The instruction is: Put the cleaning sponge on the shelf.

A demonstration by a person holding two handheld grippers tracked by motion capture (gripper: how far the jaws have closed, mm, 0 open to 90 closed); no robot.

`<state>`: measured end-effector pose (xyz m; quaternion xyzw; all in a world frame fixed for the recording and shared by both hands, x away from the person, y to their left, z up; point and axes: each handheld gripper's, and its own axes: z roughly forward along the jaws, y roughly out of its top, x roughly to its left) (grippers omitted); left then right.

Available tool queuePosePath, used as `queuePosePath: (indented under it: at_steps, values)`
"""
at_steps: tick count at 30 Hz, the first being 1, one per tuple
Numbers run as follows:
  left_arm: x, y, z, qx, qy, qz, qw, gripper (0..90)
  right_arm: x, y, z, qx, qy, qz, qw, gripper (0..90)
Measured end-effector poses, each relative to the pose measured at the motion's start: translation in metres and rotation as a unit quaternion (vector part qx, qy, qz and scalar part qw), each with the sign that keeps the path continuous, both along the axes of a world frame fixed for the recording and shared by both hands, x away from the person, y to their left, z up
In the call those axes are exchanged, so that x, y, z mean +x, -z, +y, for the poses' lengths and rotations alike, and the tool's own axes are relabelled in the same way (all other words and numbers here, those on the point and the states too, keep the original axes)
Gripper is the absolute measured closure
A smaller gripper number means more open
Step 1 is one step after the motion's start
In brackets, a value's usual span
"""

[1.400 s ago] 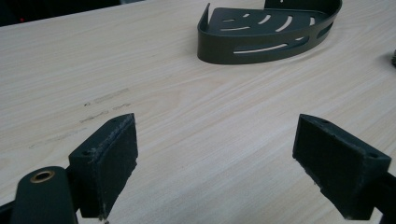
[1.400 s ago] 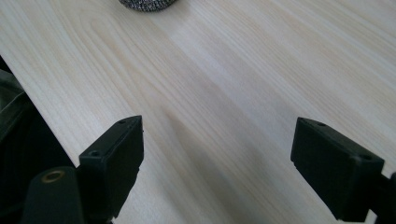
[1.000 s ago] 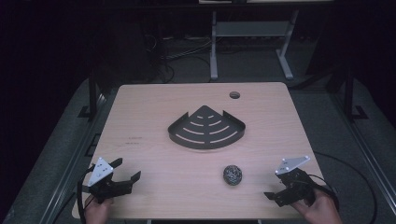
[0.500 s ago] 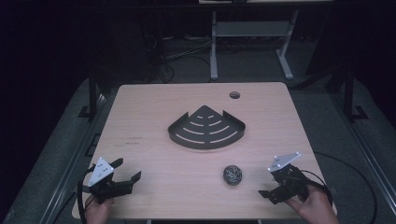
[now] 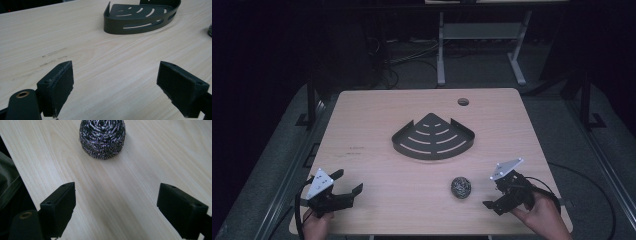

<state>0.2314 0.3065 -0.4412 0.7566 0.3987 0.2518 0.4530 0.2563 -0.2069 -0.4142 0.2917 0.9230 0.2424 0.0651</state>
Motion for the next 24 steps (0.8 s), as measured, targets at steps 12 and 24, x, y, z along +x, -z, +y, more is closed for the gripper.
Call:
queuePosePath:
  at_steps: [12,24]
  values:
    - [0.0,-0.001,0.0,-0.003,-0.002,-0.003,1.0,13.3,0.009,-0.002,0.014,-0.005,-0.01,-0.001,0.9999,14.9]
    - [0.001,-0.001,0.0,-0.003,-0.001,-0.002,1.0,13.3,0.02,-0.001,0.032,-0.015,-0.029,0.008,0.9995,14.9]
